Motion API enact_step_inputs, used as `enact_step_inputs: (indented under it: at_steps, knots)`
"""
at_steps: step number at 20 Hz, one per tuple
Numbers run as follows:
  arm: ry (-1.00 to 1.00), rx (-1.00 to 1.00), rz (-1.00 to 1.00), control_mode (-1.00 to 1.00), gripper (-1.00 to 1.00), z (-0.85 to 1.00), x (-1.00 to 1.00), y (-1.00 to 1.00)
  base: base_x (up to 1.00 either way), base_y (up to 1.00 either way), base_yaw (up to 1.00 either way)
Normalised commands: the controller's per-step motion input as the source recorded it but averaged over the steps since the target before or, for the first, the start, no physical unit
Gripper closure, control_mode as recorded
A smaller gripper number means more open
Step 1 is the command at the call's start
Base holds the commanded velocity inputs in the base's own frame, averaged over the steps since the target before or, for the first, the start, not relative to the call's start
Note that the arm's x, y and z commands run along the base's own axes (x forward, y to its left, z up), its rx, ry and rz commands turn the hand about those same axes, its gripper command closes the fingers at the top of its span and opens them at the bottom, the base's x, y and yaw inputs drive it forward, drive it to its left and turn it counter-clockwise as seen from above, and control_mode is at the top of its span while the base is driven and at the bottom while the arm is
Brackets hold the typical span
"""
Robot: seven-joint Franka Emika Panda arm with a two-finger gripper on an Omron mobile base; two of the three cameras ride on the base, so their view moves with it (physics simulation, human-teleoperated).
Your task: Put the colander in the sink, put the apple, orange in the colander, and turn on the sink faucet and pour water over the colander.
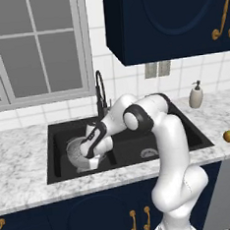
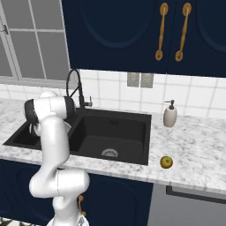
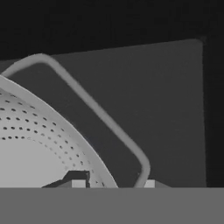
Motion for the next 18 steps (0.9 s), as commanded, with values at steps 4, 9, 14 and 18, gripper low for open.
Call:
enact_step_inputs:
  at_steps: [4,9,14,18]
  knots:
    - [0.09,-0.14,-0.18,-1.0,1.0,0.0,-0.11,0.3,0.0,0.0,0.0]
    - [0.02,-0.16,-0.09,-1.0,-1.0,0.02,0.0,0.39,0.0,0.0,0.0]
    - [0.0,-0.02,0.0,-1.0,-1.0,0.36,-0.12,0.26,0.0,0.0,0.0]
    - [0.0,0.0,0.0,-1.0,-1.0,0.46,-0.27,0.09,0.0,0.0,0.0]
